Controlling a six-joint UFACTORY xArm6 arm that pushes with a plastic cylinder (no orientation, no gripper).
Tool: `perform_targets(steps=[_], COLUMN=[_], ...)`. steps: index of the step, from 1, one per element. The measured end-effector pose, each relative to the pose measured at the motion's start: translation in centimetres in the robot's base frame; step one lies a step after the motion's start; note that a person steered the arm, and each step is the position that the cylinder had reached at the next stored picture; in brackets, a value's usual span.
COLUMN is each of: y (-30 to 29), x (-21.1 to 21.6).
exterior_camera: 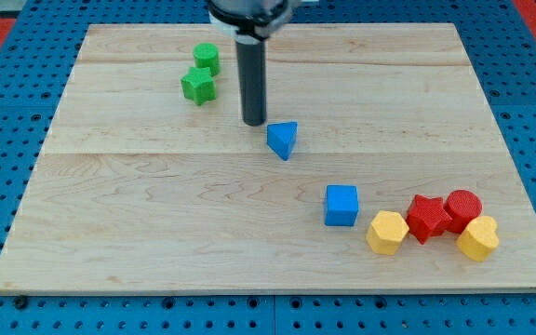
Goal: Push the blue triangle into the blue cube
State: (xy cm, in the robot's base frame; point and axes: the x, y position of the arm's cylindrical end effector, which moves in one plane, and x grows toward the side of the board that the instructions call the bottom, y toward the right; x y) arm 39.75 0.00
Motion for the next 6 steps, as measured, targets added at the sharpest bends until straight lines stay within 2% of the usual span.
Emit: perform_targets(steps=[1,2,3,4,6], y=[8.0,7.9,2.3,-0.4,8.1], x=[1.1,0.0,-2.7,3.0,4.8])
